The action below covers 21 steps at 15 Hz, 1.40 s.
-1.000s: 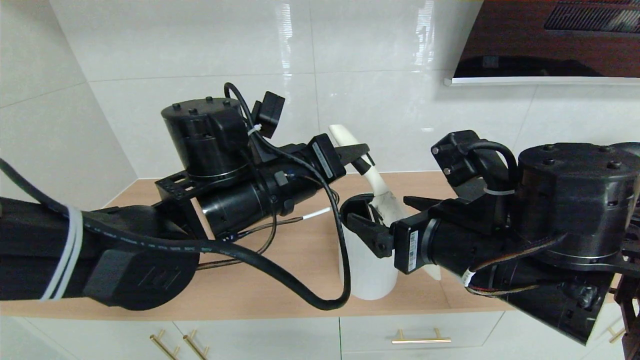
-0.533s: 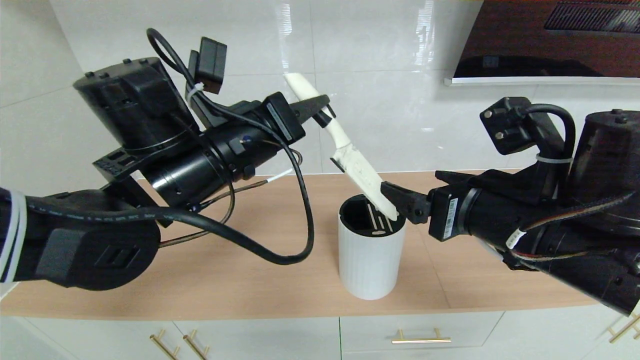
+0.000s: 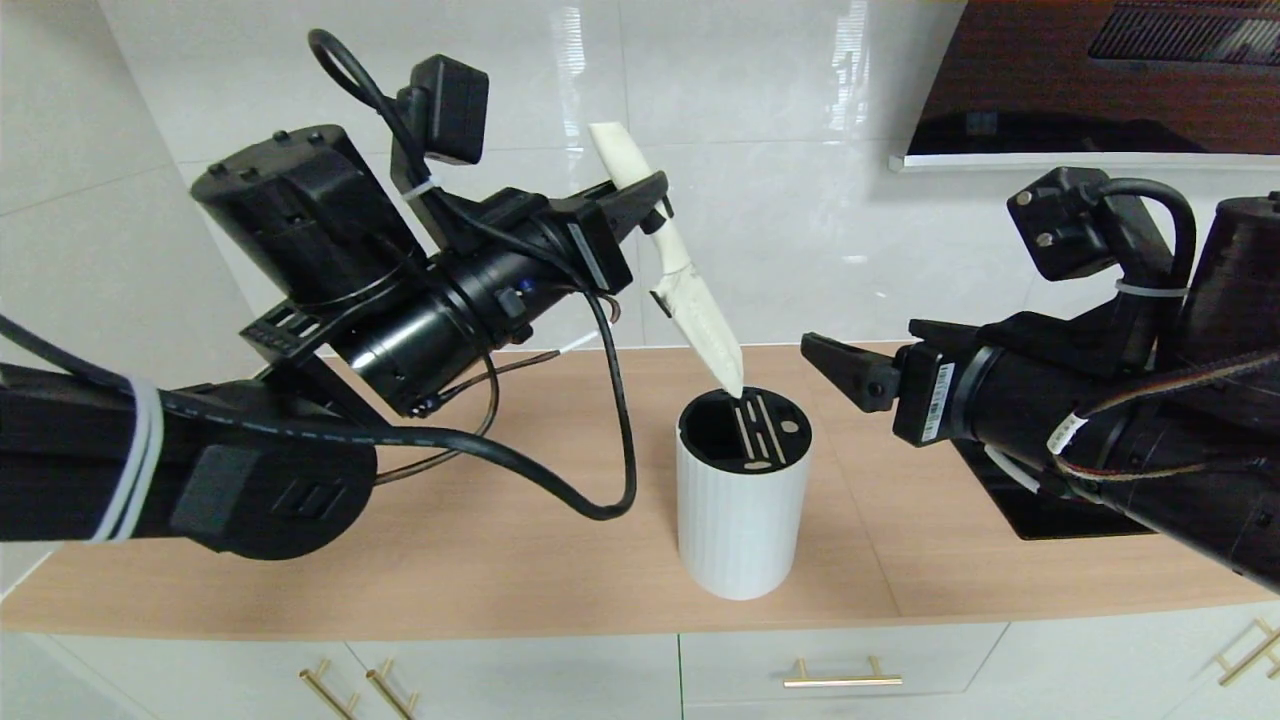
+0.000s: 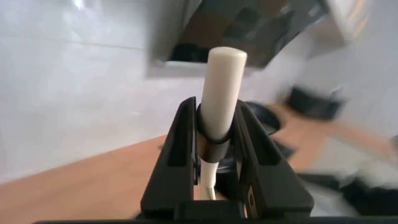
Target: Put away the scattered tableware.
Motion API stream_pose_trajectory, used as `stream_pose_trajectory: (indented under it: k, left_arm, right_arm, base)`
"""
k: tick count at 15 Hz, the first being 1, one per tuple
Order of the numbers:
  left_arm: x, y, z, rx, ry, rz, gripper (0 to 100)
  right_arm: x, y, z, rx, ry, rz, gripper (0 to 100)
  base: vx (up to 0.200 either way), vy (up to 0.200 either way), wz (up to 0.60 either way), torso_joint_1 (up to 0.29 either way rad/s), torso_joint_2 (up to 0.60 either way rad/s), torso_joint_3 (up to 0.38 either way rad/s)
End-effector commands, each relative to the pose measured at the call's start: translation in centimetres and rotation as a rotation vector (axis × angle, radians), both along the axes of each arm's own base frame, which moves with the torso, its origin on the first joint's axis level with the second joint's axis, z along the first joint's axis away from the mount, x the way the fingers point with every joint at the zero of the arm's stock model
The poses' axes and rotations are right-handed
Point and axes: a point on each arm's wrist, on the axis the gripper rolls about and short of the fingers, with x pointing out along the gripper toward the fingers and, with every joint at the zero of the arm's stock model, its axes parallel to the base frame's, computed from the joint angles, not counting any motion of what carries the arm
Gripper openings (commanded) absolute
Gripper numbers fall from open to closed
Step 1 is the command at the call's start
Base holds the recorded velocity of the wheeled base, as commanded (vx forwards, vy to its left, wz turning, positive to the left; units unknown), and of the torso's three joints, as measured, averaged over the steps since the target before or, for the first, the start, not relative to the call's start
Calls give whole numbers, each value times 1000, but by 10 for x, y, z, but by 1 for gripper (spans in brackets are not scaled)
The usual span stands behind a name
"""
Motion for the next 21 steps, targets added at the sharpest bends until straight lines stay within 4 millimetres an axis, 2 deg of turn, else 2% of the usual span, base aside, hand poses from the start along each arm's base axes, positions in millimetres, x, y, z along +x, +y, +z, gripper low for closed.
stream_pose_trajectory:
  k: [1, 7, 9, 15, 21]
  left_arm:
    - [13, -7, -22, 47, 12, 14, 0]
    - [16, -12, -35, 86, 5, 21, 0]
    - [9, -18, -42, 125, -24, 15, 0]
    - [3, -18, -42, 146, -51, 30, 0]
    - [5, -19, -55, 199, 29, 37, 0]
  right_arm:
    - [2, 0, -1, -3, 3, -4, 100]
    - [3, 1, -3, -9, 10, -4, 100]
    - [2, 0, -4, -11, 12, -4, 100]
    - [2, 0, -6, -25, 9, -5, 100]
    - [3, 1, -6, -27, 11, -5, 100]
  base:
    - [0, 0, 0, 0, 0, 0]
    - [0, 0, 0, 0, 0, 0]
    - [0, 0, 0, 0, 0, 0]
    - [0, 0, 0, 0, 0, 0]
    - [0, 0, 0, 0, 0, 0]
